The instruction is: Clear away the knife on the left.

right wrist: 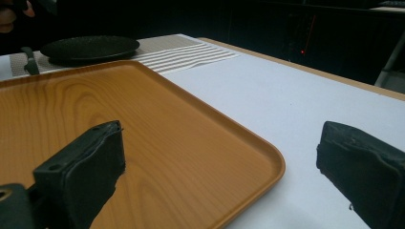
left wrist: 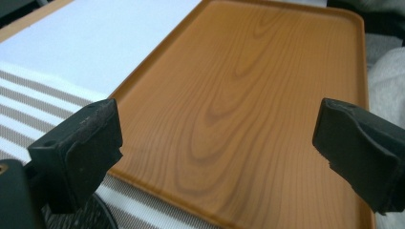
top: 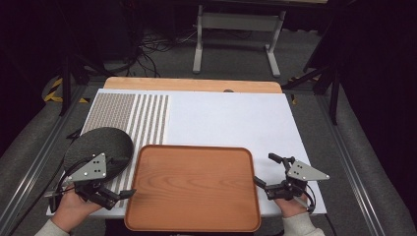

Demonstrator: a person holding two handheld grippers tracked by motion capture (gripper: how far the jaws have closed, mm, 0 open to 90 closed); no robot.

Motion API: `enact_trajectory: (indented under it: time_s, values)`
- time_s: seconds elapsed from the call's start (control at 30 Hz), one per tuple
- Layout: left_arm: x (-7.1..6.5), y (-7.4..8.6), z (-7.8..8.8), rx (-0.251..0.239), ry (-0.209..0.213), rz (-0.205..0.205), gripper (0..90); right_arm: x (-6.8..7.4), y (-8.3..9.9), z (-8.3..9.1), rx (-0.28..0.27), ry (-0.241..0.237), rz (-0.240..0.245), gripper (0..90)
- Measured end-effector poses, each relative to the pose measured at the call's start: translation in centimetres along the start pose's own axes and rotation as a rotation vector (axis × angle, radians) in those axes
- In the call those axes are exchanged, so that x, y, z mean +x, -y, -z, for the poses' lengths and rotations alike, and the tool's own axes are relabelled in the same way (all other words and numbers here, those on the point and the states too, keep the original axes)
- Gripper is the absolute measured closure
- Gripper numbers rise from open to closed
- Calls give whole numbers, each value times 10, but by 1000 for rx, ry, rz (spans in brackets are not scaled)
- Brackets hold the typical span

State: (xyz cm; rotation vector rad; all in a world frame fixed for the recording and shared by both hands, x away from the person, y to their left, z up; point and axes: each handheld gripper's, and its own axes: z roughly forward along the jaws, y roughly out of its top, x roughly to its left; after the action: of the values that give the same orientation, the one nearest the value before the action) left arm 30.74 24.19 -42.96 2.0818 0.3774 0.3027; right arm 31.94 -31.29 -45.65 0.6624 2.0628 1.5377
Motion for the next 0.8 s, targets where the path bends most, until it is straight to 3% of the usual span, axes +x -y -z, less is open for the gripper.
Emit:
enact_trajectory:
  time_s: [0.27, 0.33, 0.4, 0.57, 0.8]
  values:
    - [3, -2, 11, 73, 11, -21, 32, 1, 0, -2, 7, -15, 4, 37]
    - [3, -1, 13, 77, 24, -31, 32, 1, 0, -2, 9, -15, 5, 37]
    - [0, 0, 17, 114, 34, -63, 31, 1, 0, -2, 9, -20, 2, 39]
    - [1, 2, 23, 139, 25, -51, 32, 2, 0, -2, 14, -27, 1, 44]
    - [7, 7, 30, 217, 9, -55, 36, 3, 1, -5, 23, -43, 3, 46]
